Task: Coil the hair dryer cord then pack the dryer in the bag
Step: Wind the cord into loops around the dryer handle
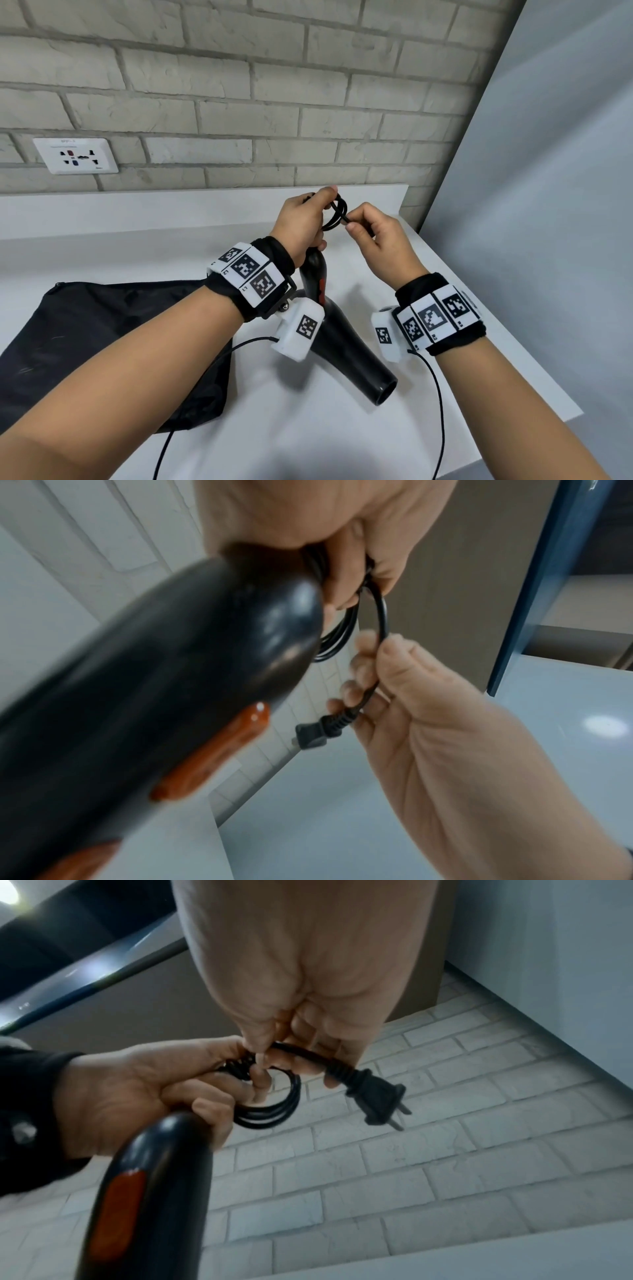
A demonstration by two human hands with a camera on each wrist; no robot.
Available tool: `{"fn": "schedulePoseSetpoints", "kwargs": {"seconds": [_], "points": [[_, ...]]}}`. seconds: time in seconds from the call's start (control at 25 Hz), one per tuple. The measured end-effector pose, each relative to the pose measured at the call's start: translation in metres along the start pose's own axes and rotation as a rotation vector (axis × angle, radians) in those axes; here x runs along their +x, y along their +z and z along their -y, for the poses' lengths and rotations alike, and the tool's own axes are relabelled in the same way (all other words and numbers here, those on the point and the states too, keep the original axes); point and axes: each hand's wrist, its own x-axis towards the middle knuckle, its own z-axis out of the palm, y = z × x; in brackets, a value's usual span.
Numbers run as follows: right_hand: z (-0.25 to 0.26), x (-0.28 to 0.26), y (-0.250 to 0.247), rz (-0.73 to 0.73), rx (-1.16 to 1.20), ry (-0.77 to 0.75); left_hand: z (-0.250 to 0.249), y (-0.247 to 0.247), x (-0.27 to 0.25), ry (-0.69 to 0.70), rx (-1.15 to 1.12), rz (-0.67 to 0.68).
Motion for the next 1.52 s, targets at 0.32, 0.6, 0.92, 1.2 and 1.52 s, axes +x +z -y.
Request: {"fn": "schedulePoseSetpoints", "kwargs": {"seconds": [0.32, 0.6, 0.92, 1.2, 1.52], "points": [[-0.011, 0.014, 0.002, -0.134, -0.209, 0.001, -0.01, -0.015, 0.007, -0.001, -0.074, 0.006], [0.014, 0.015, 0.009, -0.221, 0.133, -0.095, -0.008, -0.021, 0.013, 0.013, -0.061, 0.022], [0.012, 0.007, 0.016, -0.289, 0.137, -0.135, -0.008, -0.017, 0.012, 0.026, -0.031, 0.041], [0.007, 0.001, 0.026, -0.269, 0.026, -0.199, -0.005, -0.008, 0.009, 0.075, 0.001, 0.028], [0.002, 0.005, 0.013, -0.347, -0.167, -0.164, -0.003, -0.009, 0.0, -0.021, 0.073, 0.139]]}}
